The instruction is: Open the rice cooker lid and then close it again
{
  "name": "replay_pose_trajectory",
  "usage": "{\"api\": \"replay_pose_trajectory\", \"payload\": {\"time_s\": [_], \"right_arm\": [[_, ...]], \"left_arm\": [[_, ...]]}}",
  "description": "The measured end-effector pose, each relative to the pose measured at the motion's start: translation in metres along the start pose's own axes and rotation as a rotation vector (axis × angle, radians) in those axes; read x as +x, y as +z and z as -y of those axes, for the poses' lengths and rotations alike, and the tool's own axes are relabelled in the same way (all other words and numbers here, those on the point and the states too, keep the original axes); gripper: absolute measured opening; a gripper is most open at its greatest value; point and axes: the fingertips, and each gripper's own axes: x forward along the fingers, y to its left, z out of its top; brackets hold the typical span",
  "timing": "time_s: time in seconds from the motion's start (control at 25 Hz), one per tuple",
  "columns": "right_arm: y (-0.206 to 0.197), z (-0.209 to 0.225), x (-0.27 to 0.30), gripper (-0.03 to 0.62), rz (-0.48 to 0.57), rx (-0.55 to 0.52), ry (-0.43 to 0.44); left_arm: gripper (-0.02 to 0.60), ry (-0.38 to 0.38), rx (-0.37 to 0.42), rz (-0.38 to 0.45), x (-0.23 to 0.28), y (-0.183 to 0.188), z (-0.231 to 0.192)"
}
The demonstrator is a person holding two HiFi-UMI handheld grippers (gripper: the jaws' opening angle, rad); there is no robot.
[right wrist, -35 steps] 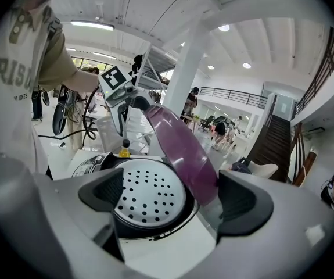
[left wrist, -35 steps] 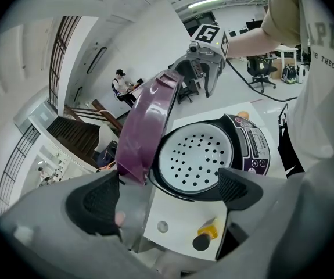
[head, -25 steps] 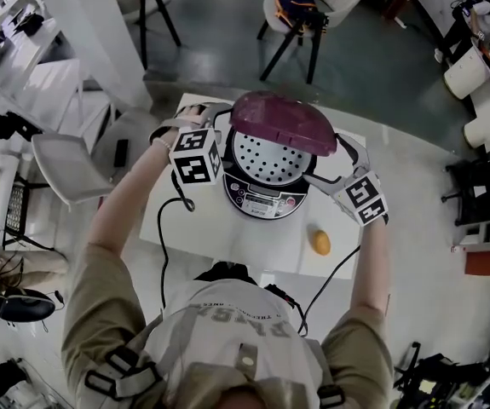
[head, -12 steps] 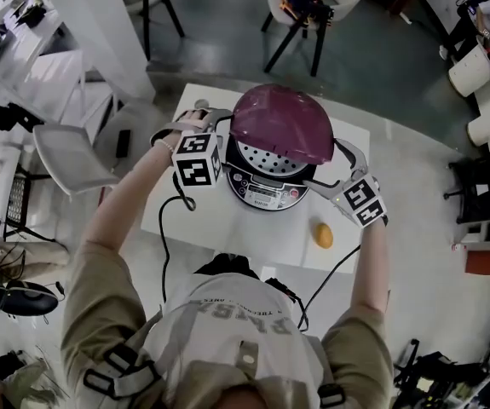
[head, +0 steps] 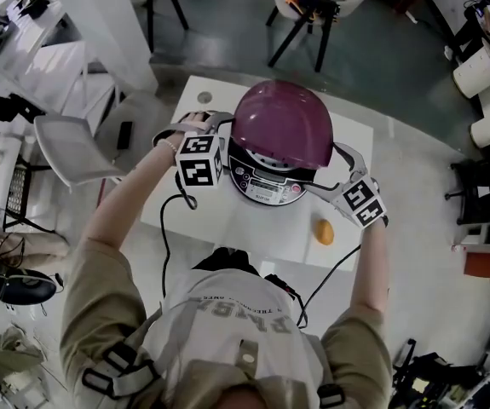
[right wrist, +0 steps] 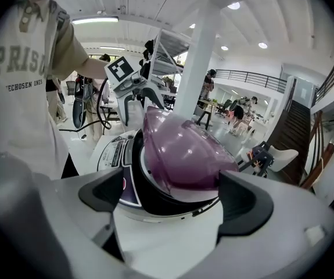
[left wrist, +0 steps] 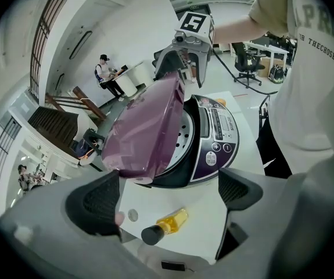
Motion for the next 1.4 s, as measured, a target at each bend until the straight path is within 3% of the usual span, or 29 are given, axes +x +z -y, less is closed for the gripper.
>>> {"api": "replay_pose_trajectory", "payload": {"time_s": [1.4], "right_arm": [[-0.036, -0.037, 0.011, 0.483, -0.140, -0.015, 0.195]], "left_arm": [[0.545, -0.088, 0.068, -0.109, 0.027, -0.028, 0.035]]}}
